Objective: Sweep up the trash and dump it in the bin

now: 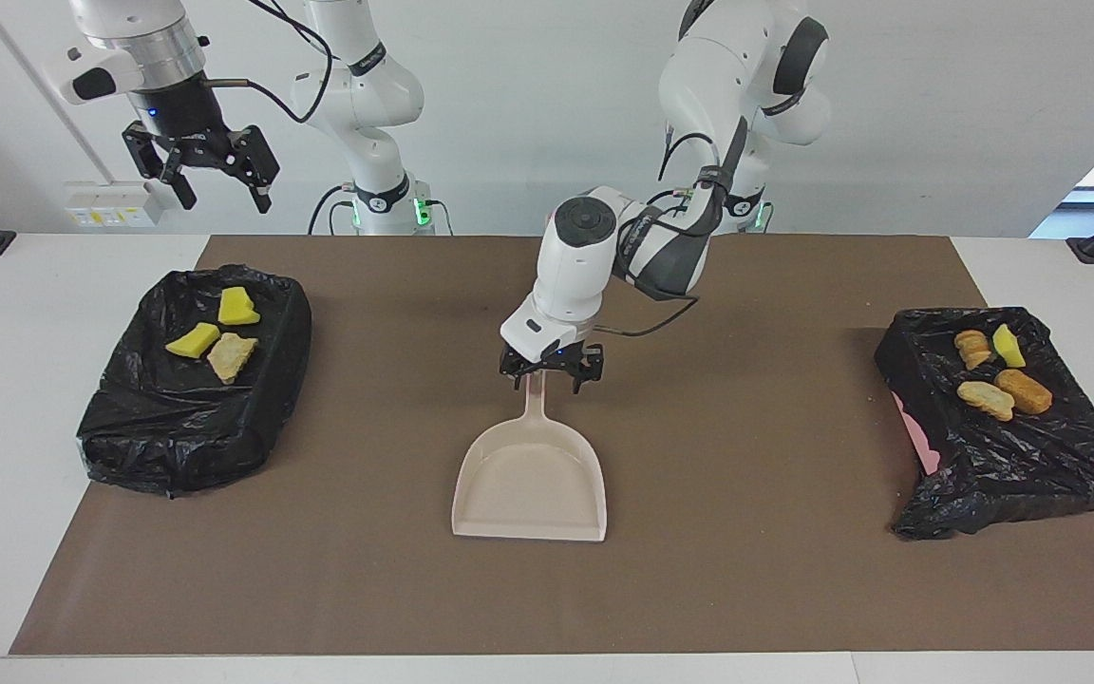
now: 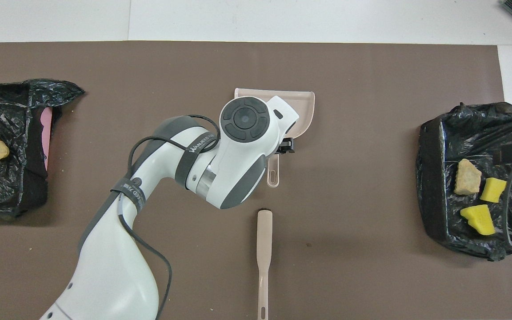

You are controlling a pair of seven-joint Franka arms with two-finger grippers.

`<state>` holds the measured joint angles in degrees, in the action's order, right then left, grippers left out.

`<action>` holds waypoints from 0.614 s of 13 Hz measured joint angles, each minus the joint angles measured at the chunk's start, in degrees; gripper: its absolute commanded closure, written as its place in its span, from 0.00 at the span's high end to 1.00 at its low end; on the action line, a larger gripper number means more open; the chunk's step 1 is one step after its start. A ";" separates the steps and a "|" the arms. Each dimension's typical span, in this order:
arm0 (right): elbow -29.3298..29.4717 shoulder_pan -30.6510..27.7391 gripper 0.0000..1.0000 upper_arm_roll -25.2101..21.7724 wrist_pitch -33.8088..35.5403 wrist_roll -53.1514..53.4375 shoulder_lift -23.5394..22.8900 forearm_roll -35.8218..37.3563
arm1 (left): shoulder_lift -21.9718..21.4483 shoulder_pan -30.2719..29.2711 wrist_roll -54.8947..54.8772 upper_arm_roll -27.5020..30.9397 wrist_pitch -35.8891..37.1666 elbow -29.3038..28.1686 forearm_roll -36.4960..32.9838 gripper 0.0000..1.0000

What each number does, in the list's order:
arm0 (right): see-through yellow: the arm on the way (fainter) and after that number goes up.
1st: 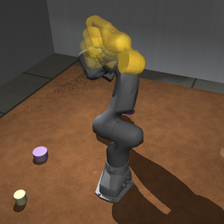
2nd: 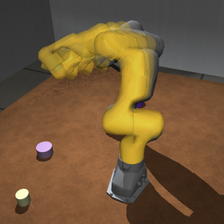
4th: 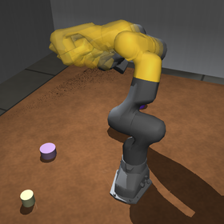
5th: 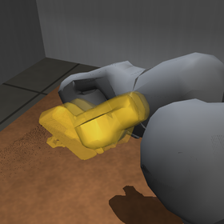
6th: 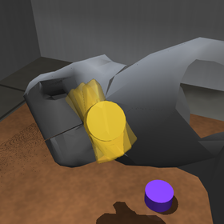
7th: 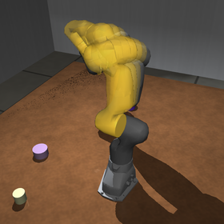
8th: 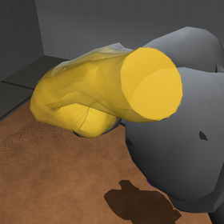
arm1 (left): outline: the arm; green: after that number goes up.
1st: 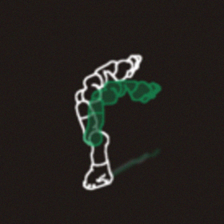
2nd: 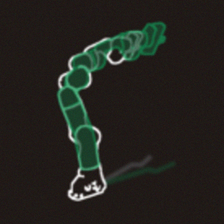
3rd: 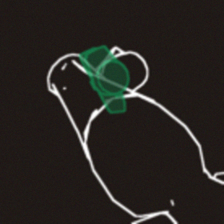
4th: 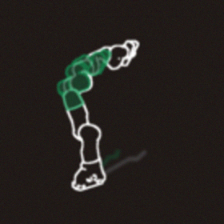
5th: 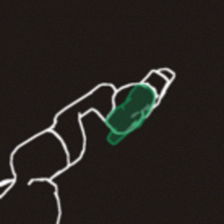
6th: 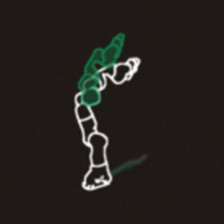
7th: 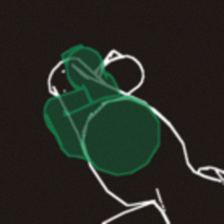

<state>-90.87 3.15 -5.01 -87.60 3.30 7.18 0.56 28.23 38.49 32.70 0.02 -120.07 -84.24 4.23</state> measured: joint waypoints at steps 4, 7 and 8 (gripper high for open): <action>0.00 0.25 1.00 -0.01 0.00 0.00 -0.07 0.00 | -10.72 -1.76 -10.05 6.69 8.96 -4.11 0.00 1.00; 0.00 0.25 1.00 -0.01 0.00 0.00 -0.07 0.00 | -18.32 -8.41 -20.94 7.50 16.18 -4.68 0.02 1.00; 0.00 0.25 1.00 -0.01 0.00 0.00 -0.07 0.00 | -20.37 -10.33 -23.54 7.57 18.18 -4.78 0.02 1.00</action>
<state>-90.87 3.40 -5.02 -87.60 3.30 7.12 0.56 7.86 28.15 9.15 7.59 -101.89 -89.02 4.25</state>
